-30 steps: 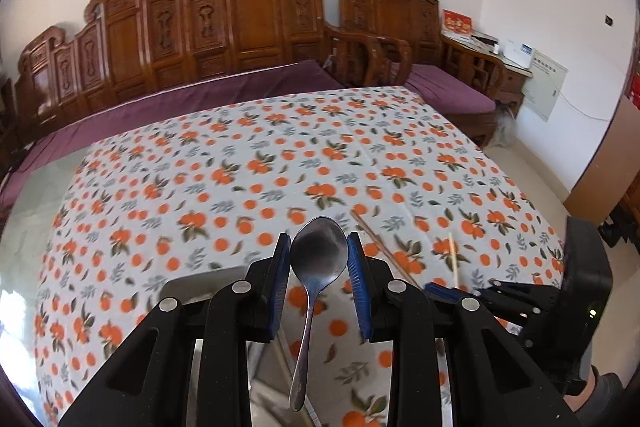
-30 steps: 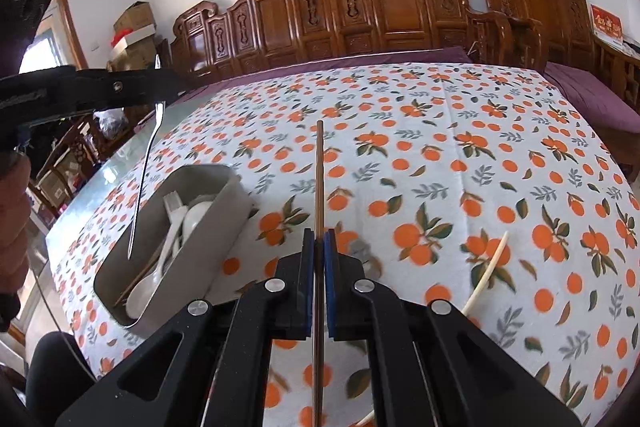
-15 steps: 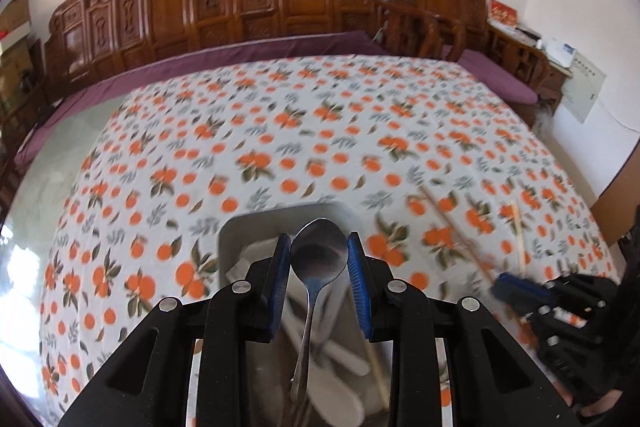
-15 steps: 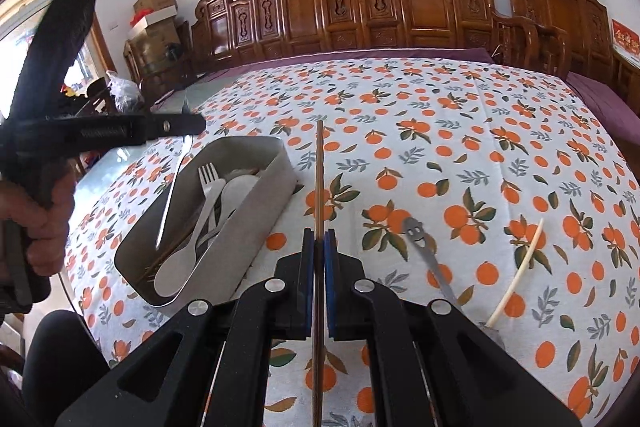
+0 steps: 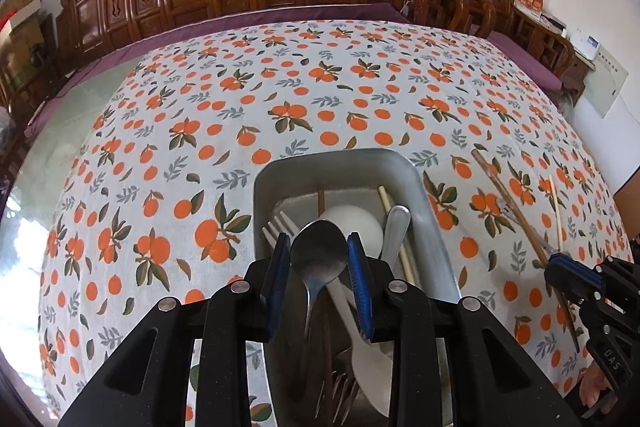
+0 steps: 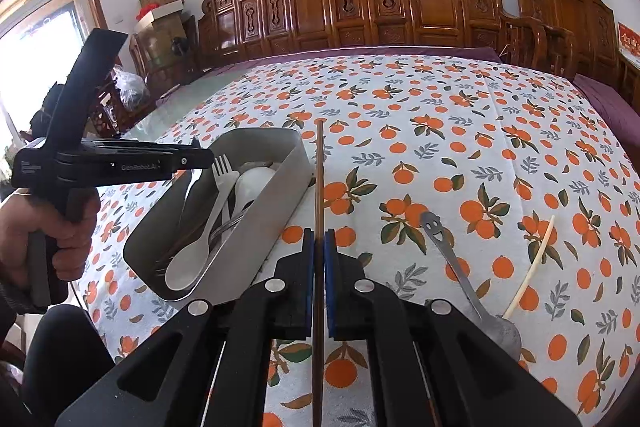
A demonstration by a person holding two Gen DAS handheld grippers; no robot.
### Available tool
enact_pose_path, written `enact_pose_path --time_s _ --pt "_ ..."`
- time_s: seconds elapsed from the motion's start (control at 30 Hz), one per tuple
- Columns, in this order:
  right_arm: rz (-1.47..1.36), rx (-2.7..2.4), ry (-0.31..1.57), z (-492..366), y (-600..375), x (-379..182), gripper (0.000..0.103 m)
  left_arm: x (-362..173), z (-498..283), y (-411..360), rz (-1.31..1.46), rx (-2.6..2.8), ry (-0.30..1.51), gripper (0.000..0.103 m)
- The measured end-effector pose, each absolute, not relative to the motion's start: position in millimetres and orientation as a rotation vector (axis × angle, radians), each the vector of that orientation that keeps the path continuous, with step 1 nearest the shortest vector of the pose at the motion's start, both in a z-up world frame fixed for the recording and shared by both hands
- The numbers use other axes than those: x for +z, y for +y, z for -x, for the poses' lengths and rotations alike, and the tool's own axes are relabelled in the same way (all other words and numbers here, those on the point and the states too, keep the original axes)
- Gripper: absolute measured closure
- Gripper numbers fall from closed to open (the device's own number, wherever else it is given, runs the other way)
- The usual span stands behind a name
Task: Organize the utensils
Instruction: 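Lower the metal spoon into the tray and open the left tool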
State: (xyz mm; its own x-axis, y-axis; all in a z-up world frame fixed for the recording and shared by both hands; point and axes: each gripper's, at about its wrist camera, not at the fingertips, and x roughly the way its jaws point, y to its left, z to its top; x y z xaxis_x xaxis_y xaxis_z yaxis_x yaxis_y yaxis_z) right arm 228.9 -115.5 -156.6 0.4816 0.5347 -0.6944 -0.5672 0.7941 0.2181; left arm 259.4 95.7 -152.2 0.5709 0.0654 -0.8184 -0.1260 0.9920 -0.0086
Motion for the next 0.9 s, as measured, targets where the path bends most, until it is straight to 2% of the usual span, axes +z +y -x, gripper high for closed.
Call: enact_pose_path --time_s 0.9 --pt "0.105 0.725 0.84 -205.1 -30.2 -126.0 0.097 -93.5 -162.3 132.1 0.052 0.058 0.824 0.07"
